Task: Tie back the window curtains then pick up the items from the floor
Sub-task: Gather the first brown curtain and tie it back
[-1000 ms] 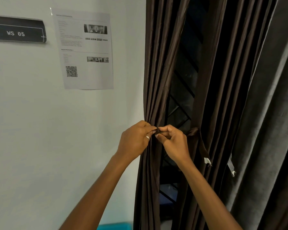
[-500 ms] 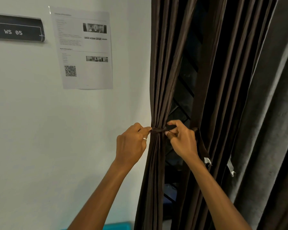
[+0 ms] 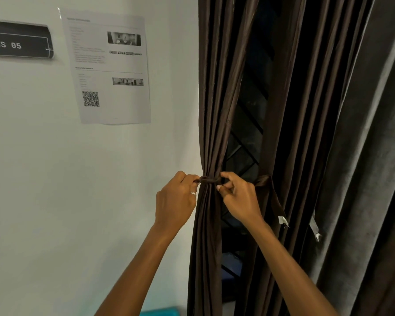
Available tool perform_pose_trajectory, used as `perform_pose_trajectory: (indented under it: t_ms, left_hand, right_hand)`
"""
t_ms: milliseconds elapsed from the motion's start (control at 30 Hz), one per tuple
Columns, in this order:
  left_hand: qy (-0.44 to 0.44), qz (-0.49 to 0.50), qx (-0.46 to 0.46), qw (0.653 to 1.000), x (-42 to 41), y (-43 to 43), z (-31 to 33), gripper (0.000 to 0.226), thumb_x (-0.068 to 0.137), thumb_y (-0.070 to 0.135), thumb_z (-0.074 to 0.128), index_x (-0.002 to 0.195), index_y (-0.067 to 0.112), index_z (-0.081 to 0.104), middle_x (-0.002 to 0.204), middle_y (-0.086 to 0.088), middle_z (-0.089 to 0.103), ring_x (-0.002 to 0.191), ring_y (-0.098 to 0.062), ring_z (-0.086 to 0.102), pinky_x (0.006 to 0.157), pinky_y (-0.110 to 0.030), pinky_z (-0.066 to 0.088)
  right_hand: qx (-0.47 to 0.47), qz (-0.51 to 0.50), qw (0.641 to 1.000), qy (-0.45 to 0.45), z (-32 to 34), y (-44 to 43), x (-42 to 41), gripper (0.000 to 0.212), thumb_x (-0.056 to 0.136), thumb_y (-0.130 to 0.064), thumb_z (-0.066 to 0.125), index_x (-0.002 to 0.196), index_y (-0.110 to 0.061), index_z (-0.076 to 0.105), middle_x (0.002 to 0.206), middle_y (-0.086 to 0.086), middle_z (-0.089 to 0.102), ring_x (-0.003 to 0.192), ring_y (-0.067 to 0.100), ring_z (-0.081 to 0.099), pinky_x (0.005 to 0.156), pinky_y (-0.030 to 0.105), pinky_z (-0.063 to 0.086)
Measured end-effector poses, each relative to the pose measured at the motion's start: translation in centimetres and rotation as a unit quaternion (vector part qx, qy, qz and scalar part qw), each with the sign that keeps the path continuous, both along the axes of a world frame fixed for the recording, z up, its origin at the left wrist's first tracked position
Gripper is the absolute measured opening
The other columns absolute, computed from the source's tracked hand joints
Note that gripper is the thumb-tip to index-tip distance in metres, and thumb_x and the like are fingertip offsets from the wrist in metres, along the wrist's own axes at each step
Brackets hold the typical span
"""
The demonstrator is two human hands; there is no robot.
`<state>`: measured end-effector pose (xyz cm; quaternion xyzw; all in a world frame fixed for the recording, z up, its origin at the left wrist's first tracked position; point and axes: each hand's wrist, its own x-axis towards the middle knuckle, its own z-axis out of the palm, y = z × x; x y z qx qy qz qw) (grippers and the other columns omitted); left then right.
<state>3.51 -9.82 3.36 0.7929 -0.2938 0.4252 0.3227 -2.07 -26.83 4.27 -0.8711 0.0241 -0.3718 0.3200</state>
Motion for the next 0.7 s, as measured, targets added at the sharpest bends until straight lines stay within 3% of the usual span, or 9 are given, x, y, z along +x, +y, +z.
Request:
perform_pose_trajectory:
  t_ms: [133,300,467,567,700]
  left_hand:
    - [0.053,-0.015,-0.010,0.998,0.3,-0.2,-0.2,0.013,0.098,0.026,0.061,0.106,0.021,0.070,0.094,0.008,0.065,0.067,-0.010,0.058,0.053,-0.023,0.048]
    - [0.108,-0.042,-0.033,0.993,0.6,-0.5,-1.0,0.019,0.101,0.035,0.053,0.109,0.021,0.065,0.098,0.008,0.066,0.076,-0.009,0.059,0.061,-0.022,0.049]
    - [0.139,-0.050,-0.052,0.988,1.2,-0.3,-2.2,0.019,0.102,0.035,0.052,0.105,0.020,0.063,0.095,0.007,0.065,0.079,-0.013,0.061,0.062,-0.025,0.047]
    - [0.151,-0.054,-0.068,0.985,1.5,-0.2,-2.9,0.018,0.101,0.034,0.053,0.102,0.019,0.062,0.091,0.007,0.064,0.075,-0.012,0.058,0.058,-0.020,0.041]
    - [0.163,-0.069,-0.090,0.980,1.6,-0.2,-3.3,0.016,0.102,0.034,0.052,0.099,0.021,0.061,0.087,0.009,0.063,0.072,-0.010,0.057,0.057,-0.023,0.043]
  right_hand:
    - [0.003,-0.011,1.000,-0.003,-0.3,0.6,-0.1,0.039,0.096,-0.013,0.068,0.134,-0.012,0.063,0.073,-0.010,0.066,0.078,0.009,0.069,0.076,0.018,0.051]
    - [-0.008,-0.024,1.000,0.003,-0.9,1.4,-0.1,0.040,0.096,-0.013,0.068,0.135,-0.011,0.062,0.069,-0.020,0.059,0.069,-0.004,0.060,0.070,0.000,0.041]
    - [-0.029,-0.035,0.999,0.010,-1.2,2.0,0.0,0.038,0.097,-0.012,0.066,0.134,-0.012,0.062,0.080,-0.010,0.069,0.076,0.001,0.064,0.071,0.007,0.045]
    - [-0.038,-0.042,0.998,0.011,-1.3,2.2,0.0,0.036,0.097,-0.012,0.066,0.133,-0.013,0.063,0.088,-0.003,0.074,0.083,0.008,0.069,0.074,0.016,0.051]
    - [-0.043,-0.049,0.998,0.014,-1.3,2.2,0.2,0.035,0.097,-0.014,0.066,0.131,-0.014,0.063,0.086,-0.004,0.072,0.079,0.009,0.069,0.072,0.024,0.055]
